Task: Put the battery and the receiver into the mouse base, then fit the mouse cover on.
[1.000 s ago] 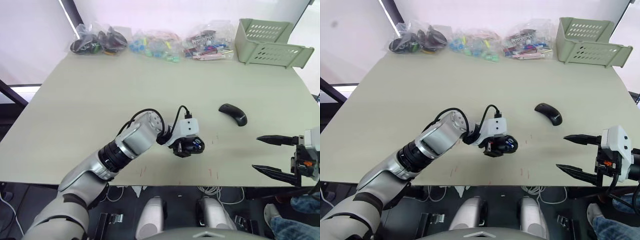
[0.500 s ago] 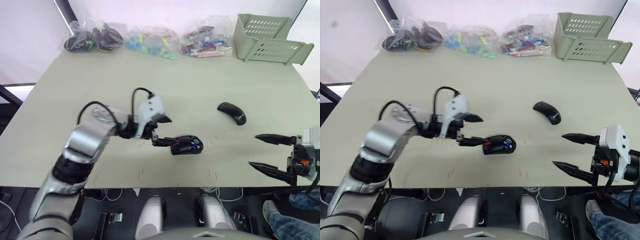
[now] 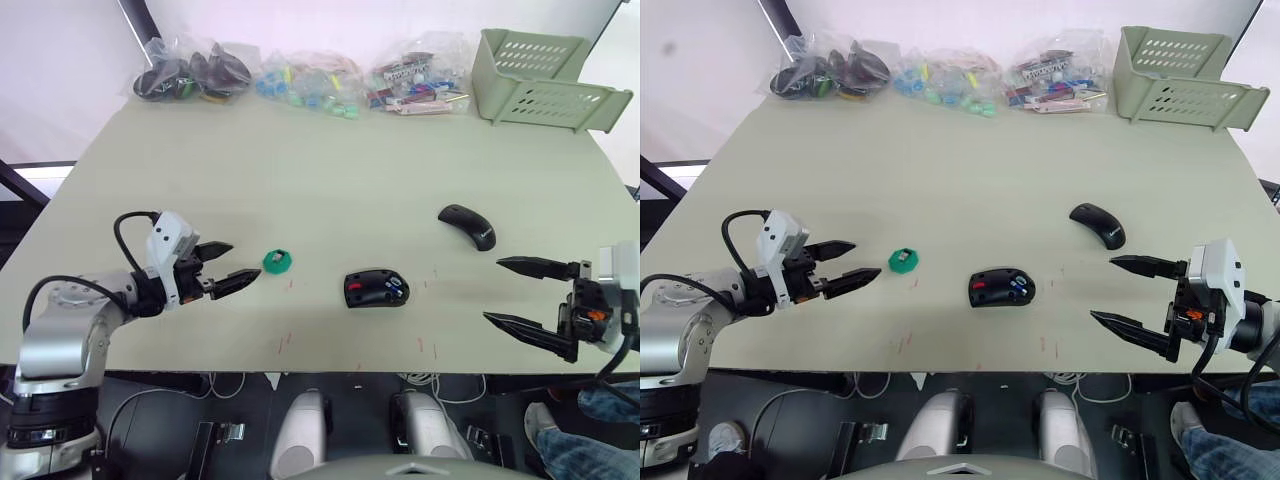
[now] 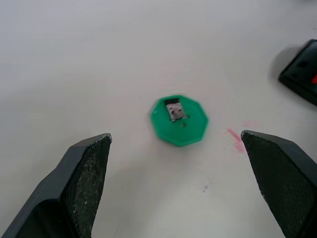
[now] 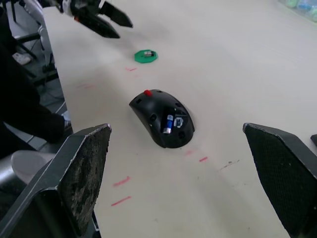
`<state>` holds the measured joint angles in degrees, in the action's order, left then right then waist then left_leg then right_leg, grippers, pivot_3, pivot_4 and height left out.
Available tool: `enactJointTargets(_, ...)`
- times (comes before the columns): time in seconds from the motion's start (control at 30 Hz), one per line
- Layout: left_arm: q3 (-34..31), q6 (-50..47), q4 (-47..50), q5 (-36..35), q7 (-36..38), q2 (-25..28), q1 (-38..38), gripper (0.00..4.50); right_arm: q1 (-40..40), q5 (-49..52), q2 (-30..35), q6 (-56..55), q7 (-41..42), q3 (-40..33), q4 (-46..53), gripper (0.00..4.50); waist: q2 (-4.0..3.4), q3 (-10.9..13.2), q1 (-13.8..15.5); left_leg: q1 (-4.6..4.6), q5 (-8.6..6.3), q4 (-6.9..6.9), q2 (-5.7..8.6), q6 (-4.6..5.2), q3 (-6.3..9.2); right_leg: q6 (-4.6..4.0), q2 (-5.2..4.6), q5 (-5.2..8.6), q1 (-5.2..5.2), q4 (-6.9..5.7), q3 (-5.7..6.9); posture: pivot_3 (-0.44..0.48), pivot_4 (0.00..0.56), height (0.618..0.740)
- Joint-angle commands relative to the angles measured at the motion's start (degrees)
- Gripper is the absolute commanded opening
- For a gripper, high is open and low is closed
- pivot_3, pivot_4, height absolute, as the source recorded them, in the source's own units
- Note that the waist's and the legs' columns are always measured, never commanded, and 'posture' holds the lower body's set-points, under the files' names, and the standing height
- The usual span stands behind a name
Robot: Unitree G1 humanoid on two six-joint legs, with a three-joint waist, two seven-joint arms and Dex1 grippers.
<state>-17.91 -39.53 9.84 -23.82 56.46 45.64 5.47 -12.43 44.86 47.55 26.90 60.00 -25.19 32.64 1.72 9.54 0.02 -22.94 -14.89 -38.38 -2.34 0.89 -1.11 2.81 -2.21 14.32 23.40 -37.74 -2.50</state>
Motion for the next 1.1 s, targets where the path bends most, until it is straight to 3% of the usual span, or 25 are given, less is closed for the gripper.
enactJointTargets(0.03, -1.7, 3.3, -1.1, -0.6, 0.1, 0.5, -1.1, 4.24, 0.3, 0.5, -1.1, -2.0, -0.8, -0.9, 2.2, 4.50, 0.00, 0.0, -0.1, 0.00, 0.00, 0.02, 0.00, 0.00, -0.01, 0.01, 0.00, -0.01, 0.00, 0.00, 0.01, 0.000, 0.150, 0.740)
enactJointTargets(0.2, 1.8, 4.7, -4.7, 0.3, -1.1, -0.2, 3.5, 2.77, -1.2, -0.1, -2.1, -2.2, -1.8, -0.6, 3.4, 4.50, 0.01, 0.0, 0.3, 0.00, 0.00, 0.03, -0.01, 0.00, -0.03, -0.03, 0.01, 0.01, 0.02, -0.05, 0.07, 0.000, 0.150, 0.740)
enactJointTargets(0.37, 3.6, 6.3, -4.0, 1.4, -5.1, -2.6, 4.8, 2.77, -2.8, -0.6, -3.0, -2.5, -2.7, -1.0, 4.6, 4.50, 0.02, 0.0, 0.4, 0.02, 0.00, -0.01, 0.00, -0.01, -0.11, 0.03, 0.02, -0.02, 0.01, -0.08, 0.00, 0.000, 0.150, 0.740)
enactJointTargets(0.7, 4.7, 3.8, 11.7, 3.7, -20.9, -10.8, -1.6, 2.77, -3.0, -1.1, -3.0, -3.4, -1.8, 0.0, 3.6, 4.50, 0.03, 0.0, 0.3, 0.05, 0.00, 0.00, -0.01, -0.01, -0.06, 0.05, 0.02, -0.05, 0.00, -0.12, -0.02, 0.000, 0.150, 0.740)
enactJointTargets(1.0, 7.8, 0.9, 14.2, 7.0, -29.9, -14.4, -1.6, 2.77, -1.5, -0.4, -1.4, -2.8, 0.2, -0.9, 1.3, 4.50, 0.05, 0.0, 0.5, 0.07, 0.01, -0.04, 0.00, -0.01, -0.08, 0.04, 0.07, -0.05, 0.00, -0.14, -0.02, 0.000, 0.150, 0.740)
enactJointTargets(1.1, 9.0, -0.3, 14.3, 7.8, -31.3, -15.0, -1.0, 1.90, -0.9, -0.5, -1.0, -3.0, 1.0, -0.7, 0.2, 4.50, 0.04, 0.0, 0.5, 0.06, 0.00, -0.04, 0.01, -0.01, -0.08, 0.04, 0.07, -0.05, -0.01, -0.13, -0.03, 0.000, 0.150, 0.740)
